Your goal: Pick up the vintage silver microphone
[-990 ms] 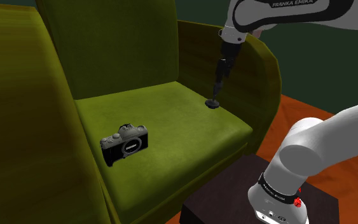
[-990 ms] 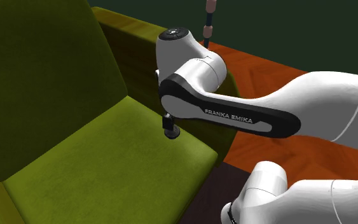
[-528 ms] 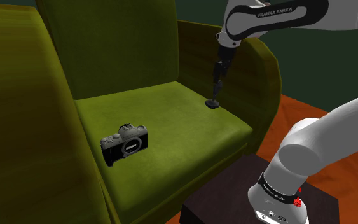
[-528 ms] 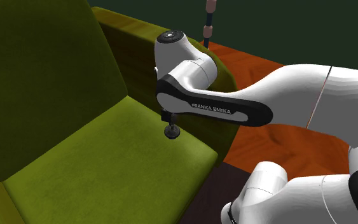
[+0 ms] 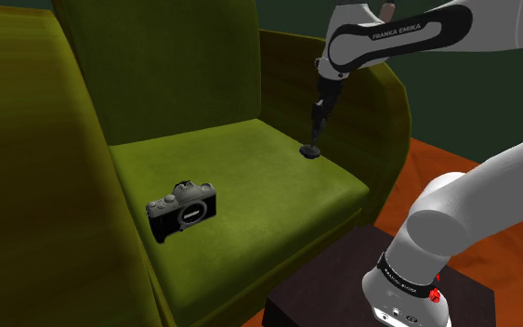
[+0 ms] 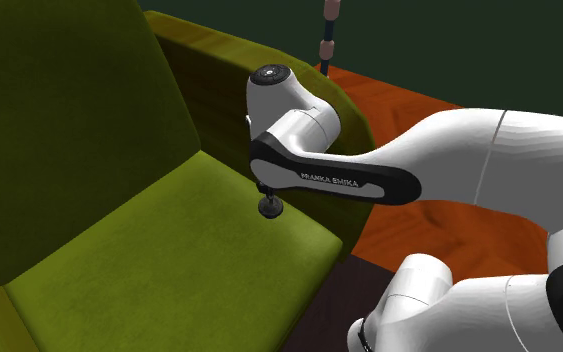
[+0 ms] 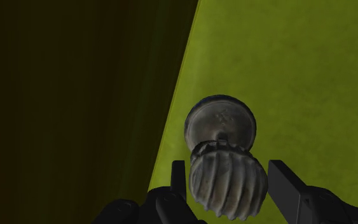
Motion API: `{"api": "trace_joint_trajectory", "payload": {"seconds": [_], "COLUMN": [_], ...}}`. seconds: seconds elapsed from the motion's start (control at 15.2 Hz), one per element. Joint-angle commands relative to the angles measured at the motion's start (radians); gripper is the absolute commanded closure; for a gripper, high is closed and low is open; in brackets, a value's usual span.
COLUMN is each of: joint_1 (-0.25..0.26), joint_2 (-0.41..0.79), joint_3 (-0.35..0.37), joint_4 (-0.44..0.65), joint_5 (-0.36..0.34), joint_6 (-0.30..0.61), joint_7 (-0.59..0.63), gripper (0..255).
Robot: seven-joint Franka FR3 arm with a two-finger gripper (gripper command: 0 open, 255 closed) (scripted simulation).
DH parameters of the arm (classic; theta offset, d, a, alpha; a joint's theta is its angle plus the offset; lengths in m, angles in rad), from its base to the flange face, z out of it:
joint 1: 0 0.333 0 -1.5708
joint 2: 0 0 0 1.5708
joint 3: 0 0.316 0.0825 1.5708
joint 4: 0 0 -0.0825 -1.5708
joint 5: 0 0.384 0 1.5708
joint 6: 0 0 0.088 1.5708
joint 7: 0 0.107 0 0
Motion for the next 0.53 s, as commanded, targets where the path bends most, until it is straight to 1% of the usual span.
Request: {"api": "trace_joint_trajectory", "payload": {"seconds": [0.0,0.46], "joint_1": [-0.002,-0.002], "joint_2": [0.001,0.010], "joint_3": [-0.002,-0.004], "joint_4": [-0.006,-0.003], "joint_5": [-0.001,0.000], "joint_6": [-0.003,0.003], "joint_7": [0.001,0.001], "gripper": [255,255]}}
